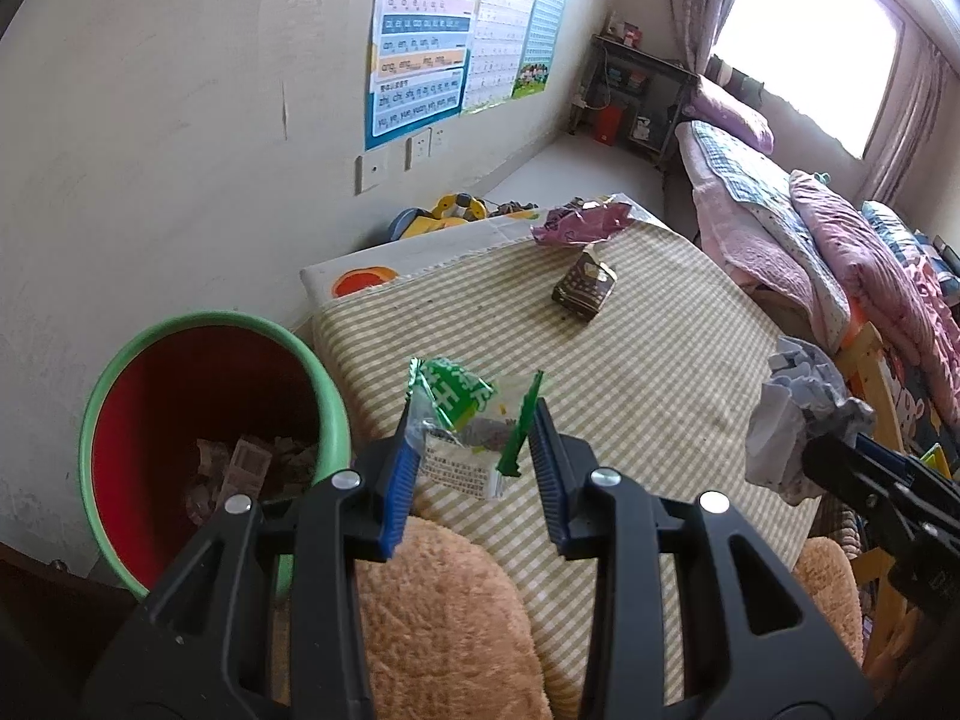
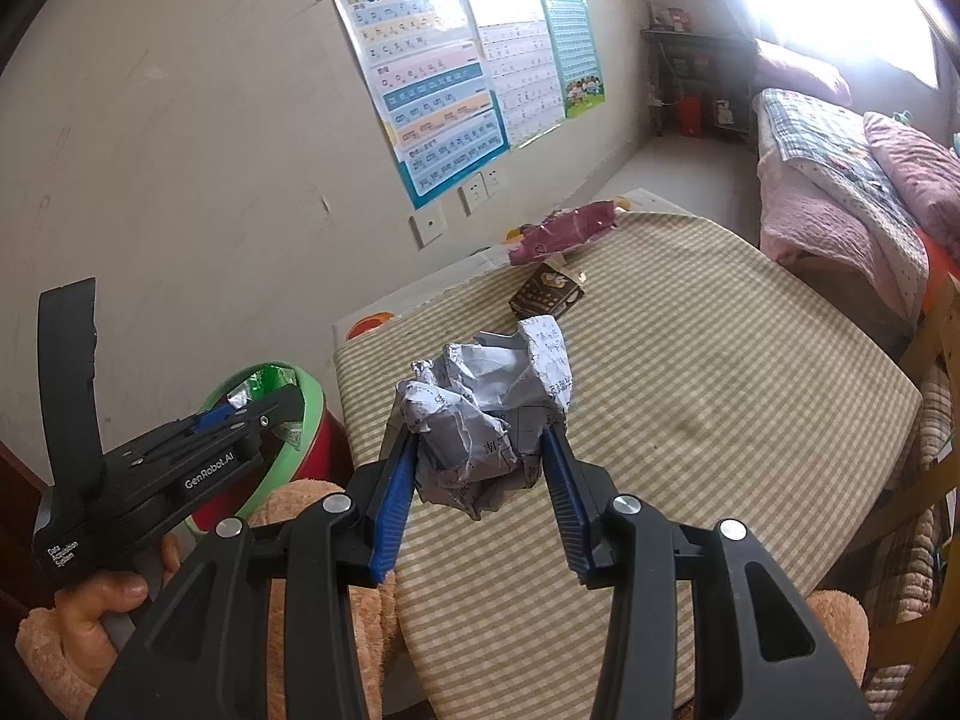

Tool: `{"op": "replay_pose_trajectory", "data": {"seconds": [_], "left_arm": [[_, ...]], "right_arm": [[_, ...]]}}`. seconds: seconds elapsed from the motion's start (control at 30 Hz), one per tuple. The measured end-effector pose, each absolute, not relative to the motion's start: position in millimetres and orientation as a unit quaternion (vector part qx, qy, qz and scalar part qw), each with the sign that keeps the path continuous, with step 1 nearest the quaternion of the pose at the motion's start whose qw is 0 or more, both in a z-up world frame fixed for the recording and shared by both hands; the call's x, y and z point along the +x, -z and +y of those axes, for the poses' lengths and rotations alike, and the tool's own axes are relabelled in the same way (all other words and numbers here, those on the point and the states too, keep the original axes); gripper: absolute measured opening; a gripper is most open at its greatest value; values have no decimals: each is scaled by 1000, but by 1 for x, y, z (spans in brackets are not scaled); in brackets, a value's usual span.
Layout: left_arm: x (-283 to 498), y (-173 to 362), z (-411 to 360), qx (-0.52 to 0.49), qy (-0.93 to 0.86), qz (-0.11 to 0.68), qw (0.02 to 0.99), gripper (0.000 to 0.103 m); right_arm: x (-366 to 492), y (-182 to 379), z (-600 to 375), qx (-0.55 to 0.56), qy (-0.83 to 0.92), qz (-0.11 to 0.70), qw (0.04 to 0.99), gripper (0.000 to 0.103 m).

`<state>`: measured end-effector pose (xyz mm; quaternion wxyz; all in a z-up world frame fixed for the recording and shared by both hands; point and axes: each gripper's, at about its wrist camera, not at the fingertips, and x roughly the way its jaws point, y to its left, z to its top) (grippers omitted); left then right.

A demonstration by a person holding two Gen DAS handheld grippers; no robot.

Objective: Collect trash
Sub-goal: 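Lift both held items and move them toward the red bucket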

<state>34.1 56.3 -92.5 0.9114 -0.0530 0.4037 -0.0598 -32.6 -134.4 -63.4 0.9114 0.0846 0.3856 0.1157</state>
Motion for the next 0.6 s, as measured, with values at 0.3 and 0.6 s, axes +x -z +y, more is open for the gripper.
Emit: {"op": "replay_pose_trajectory", "data": {"seconds": [0.3, 0.6], "left_arm": [[33, 97, 83, -79, 39, 405, 910, 34], [31, 102, 119, -99, 6, 405, 909, 34]], "right_arm": [[-26, 64, -111, 61, -127, 393, 909, 41], [-18, 67, -82, 40, -155, 401, 902, 41]]}}
